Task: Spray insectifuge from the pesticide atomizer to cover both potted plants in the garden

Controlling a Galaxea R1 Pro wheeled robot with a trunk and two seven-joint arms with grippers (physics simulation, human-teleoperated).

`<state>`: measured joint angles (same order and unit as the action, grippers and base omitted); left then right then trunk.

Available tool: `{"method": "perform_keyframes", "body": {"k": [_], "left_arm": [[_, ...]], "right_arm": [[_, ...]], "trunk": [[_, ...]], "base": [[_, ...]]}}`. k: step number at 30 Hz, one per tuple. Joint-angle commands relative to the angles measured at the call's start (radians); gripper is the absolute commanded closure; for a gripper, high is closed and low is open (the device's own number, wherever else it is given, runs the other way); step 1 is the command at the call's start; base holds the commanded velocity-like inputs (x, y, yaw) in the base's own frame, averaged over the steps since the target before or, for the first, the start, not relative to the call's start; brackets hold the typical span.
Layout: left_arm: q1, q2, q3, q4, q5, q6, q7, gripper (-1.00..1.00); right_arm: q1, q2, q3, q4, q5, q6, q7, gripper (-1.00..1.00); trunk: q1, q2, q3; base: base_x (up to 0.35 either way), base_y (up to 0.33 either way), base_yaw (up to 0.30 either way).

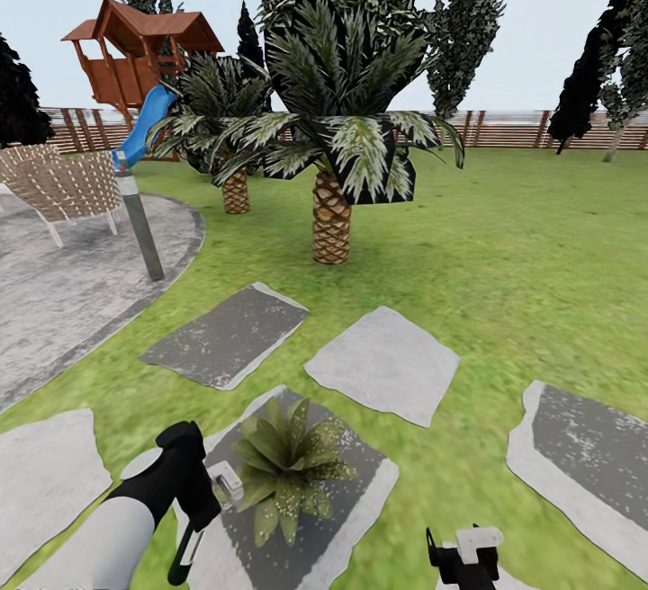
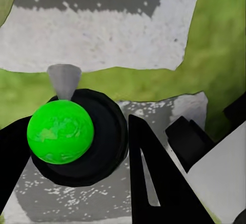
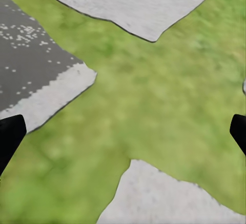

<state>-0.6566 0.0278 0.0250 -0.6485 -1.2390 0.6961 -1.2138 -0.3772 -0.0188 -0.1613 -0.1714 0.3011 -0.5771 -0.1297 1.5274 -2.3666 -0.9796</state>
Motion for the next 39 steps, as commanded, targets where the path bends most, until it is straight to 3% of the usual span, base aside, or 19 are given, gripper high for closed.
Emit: {"method": "perform_keyframes", "body": {"k": [1, 5, 8, 10, 18, 30, 35, 39], "left_arm": [[-0.003, 0.0, 0.003, -0.002, -0.007, 0.01, -0.007, 1.0], [-0.008, -0.011, 0.001, -0.001, -0.018, 0.013, -0.006, 1.0], [-0.007, -0.014, 0.002, 0.0, -0.078, 0.018, -0.006, 1.0], [-0.001, -0.013, 0.004, 0.0, -0.091, 0.018, -0.006, 1.0], [0.037, -0.003, 0.006, 0.001, -0.097, 0.02, 0.005, 1.0], [0.04, -0.007, 0.012, 0.0, -0.097, 0.021, 0.005, 1.0], [0.04, -0.019, 0.01, 0.0, -0.102, 0.022, 0.004, 1.0], [0.036, -0.042, 0.009, -0.007, -0.102, 0.024, 0.002, 1.0]], "right_arm": [[-0.001, 0.0, -0.005, 0.001, 0.01, -0.003, -0.006, -1.0], [-0.001, -0.003, -0.006, 0.002, 0.01, -0.003, -0.008, -1.0], [-0.001, -0.004, -0.006, 0.003, 0.009, -0.003, -0.009, -1.0], [0.0, -0.003, -0.006, 0.003, 0.009, -0.002, -0.009, -1.0], [-0.001, -0.003, -0.005, 0.003, 0.009, -0.001, -0.008, -1.0], [-0.001, -0.003, -0.004, 0.003, 0.01, -0.001, -0.008, -1.0], [-0.001, -0.003, -0.004, 0.003, 0.009, -0.001, -0.008, -1.0], [-0.001, -0.003, -0.005, 0.003, 0.01, -0.001, -0.008, -1.0]], "trunk": [[0.0, 0.0, -0.001], [0.0, 0.0, -0.001], [0.0, 0.0, -0.001], [0.0, 0.0, -0.001], [0.0, 0.0, -0.001], [0.0, 0.0, -0.001], [0.0, 0.0, -0.001], [0.0, 0.0, -0.001]], "base": [[0.0, 0.0, 0.0], [0.042, 0.0, 0.0], [0.195, 0.0, 0.0], [0.211, 0.0, 0.0], [0.026, 0.0, -0.141], [-0.054, 0.121, -0.003], [0.005, 0.041, 0.0], [0.0, 0.001, 0.0]]}}
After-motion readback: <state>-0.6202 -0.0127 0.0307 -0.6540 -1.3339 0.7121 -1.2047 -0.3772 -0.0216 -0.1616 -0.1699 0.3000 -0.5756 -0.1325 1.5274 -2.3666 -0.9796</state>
